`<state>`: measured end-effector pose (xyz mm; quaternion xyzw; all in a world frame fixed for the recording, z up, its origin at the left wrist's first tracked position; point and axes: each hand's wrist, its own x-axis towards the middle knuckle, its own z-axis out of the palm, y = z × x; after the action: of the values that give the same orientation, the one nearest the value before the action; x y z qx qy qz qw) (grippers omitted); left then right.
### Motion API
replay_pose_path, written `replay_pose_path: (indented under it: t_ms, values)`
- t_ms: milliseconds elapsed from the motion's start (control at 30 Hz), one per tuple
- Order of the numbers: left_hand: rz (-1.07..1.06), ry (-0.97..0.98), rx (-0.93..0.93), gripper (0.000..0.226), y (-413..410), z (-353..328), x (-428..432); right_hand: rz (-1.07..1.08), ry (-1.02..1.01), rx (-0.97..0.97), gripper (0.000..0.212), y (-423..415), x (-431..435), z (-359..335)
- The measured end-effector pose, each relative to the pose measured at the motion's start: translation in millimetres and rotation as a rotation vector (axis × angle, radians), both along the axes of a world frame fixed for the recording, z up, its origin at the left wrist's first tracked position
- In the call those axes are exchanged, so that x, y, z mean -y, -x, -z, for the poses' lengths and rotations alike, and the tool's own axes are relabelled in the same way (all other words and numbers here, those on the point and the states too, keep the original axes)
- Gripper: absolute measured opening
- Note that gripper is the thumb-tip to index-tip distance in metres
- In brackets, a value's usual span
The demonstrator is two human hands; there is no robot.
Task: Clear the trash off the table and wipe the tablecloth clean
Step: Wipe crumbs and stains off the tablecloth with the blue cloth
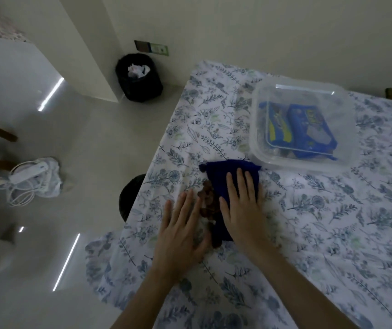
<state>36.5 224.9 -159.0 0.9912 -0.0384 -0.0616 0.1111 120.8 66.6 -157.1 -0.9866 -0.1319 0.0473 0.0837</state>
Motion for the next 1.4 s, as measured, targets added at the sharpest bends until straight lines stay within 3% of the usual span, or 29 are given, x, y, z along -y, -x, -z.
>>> replay_pose_path:
  t_ms: [267,400,500,600,767,1033,1167,1400]
  values:
    - [0.081,-0.011,0.063,0.069,-24,11,-86,0.106,-0.007,-0.038,0.064,30,32,-8]
    - [0.081,0.022,0.060,0.068,-24,11,-99,0.367,-0.041,-0.086,0.075,93,45,-13]
    - [0.064,0.047,0.066,0.066,-18,10,-97,0.543,0.056,-0.129,0.081,137,37,-20]
    - [0.064,0.059,0.073,0.065,-19,9,-98,0.501,0.112,-0.164,0.083,157,26,-19]
    - [0.062,0.072,0.091,0.066,-19,11,-98,0.506,0.127,-0.097,0.082,150,4,-10]
    - [0.046,0.103,0.105,0.066,-18,10,-98,0.842,-0.012,-0.023,0.077,91,-35,5]
    - [0.045,0.109,0.108,0.063,-17,10,-99,0.783,-0.013,0.000,0.076,65,-53,6]
    - [-0.034,0.207,0.090,0.056,-13,19,-104,0.445,0.021,0.008,0.072,31,-72,4]
